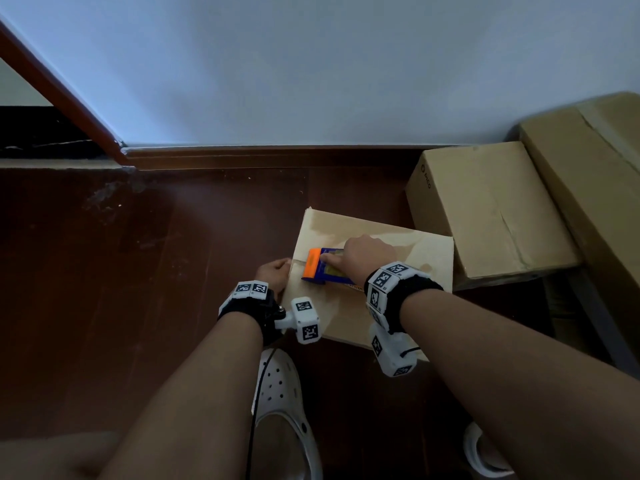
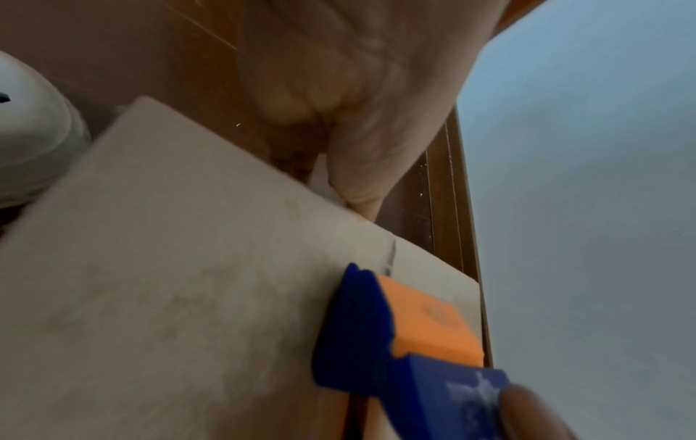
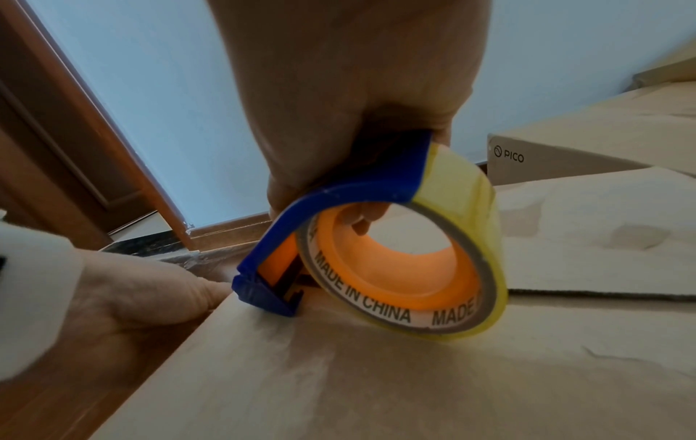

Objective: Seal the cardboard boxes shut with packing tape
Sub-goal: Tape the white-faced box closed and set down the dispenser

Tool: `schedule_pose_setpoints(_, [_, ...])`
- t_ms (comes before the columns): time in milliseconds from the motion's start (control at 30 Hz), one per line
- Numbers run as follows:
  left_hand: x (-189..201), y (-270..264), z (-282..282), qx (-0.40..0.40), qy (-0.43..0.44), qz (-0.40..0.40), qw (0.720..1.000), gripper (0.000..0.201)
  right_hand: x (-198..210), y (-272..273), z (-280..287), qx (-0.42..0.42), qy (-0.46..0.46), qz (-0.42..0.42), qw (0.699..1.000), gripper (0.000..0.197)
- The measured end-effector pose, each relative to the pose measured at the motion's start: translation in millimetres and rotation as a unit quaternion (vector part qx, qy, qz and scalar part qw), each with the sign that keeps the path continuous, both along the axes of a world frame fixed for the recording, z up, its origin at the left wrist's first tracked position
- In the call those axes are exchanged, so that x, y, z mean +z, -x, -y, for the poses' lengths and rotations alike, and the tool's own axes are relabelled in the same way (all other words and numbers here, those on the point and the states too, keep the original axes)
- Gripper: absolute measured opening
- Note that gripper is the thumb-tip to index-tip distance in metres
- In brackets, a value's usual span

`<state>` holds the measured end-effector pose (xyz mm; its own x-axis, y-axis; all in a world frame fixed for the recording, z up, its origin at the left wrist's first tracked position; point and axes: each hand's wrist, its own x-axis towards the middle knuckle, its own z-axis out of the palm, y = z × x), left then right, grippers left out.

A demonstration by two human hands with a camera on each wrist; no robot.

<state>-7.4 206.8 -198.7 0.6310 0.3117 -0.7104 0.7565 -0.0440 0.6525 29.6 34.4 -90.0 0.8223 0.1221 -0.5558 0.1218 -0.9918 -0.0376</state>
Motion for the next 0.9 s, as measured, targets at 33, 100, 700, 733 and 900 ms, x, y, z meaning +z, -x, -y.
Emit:
schedule_pose_setpoints(33, [1.7,-2.3,-2.3,-0.037,-0.041,-0.037,0.998,0.053,-0.4,0.6,0.4,0.004,-0.003,0.003,1.0,0.06])
schedule_pose_setpoints(100, [7.8,-6.1,-10.8,-0.107,-0.151,-0.102,0.977,0.084,-0.4,1.5,0.7,0.012,-0.004,0.007,1.0,0.06])
schedule_pose_setpoints(700, [13.1,20.1,2.4,-0.257,-0.072,0.017,0.964,0.047,-0.1,1.9,-2.0,-0.004,-0.009,0.011,1.0,0.061])
schedule_pose_setpoints(733, [10.5,21.2,0.4,-0.253,-0.051,0.021,0.966,0.048,-0.4,1.2,-2.0,-0.002,-0.008,0.009,1.0,0.061])
schedule_pose_setpoints(900, [10.1,17.0,-10.3,-0.226,-0.041,0.077,0.97,0.032,0.1,-5.0,0.9,0.015,-0.036,0.0,0.999,0.062])
